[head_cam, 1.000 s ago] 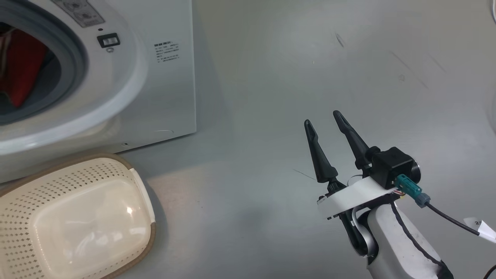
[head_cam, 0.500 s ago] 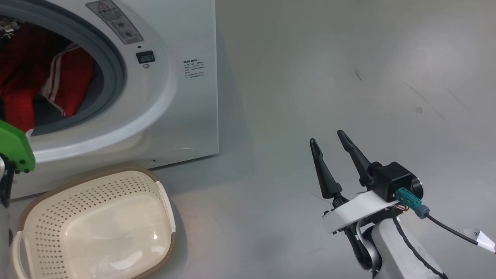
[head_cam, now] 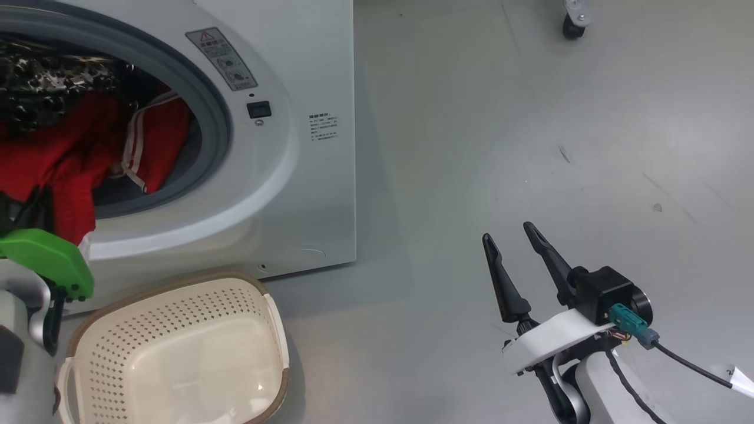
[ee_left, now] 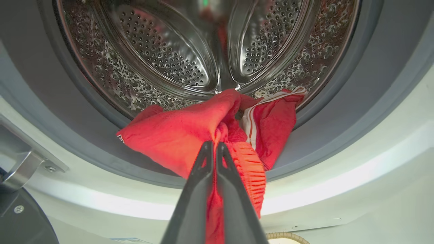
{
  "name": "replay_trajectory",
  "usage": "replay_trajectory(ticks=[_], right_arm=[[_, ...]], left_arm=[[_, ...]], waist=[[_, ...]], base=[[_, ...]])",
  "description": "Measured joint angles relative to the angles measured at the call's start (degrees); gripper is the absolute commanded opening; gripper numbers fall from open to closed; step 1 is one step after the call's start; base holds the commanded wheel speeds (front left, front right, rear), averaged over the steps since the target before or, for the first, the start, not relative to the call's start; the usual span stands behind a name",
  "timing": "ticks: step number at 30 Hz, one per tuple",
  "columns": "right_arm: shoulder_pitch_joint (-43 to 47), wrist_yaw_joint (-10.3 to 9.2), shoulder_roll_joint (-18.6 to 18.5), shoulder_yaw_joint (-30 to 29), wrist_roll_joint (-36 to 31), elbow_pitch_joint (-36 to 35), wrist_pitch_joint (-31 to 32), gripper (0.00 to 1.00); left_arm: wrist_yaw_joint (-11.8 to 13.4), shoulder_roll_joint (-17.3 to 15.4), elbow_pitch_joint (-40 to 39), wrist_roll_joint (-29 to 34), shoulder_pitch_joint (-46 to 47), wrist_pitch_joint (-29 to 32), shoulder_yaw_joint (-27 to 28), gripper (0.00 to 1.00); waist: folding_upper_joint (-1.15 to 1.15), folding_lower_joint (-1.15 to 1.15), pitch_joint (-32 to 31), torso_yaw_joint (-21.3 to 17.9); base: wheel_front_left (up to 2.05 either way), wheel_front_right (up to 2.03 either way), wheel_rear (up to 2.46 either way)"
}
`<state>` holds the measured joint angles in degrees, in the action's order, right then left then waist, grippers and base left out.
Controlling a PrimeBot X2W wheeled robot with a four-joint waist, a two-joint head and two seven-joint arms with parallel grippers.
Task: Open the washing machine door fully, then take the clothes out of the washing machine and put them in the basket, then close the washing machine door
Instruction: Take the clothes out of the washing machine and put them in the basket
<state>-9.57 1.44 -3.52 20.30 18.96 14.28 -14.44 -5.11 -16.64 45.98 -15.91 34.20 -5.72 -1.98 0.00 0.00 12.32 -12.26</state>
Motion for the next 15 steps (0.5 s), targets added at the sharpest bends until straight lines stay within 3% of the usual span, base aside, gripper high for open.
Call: replay_trajectory(ticks=[15], right_arm=[[3.27,0.51,-0.59,-1.65,-0.52,0.33,0.0,1.0]], left_arm=[[-0.73,2.38,-4.0,-0.79,-6.59,-6.67,-0.15,0.0]], waist=[[0.0,0.0,-4.69,2.6]], base=[[0.0,0.0,0.0]])
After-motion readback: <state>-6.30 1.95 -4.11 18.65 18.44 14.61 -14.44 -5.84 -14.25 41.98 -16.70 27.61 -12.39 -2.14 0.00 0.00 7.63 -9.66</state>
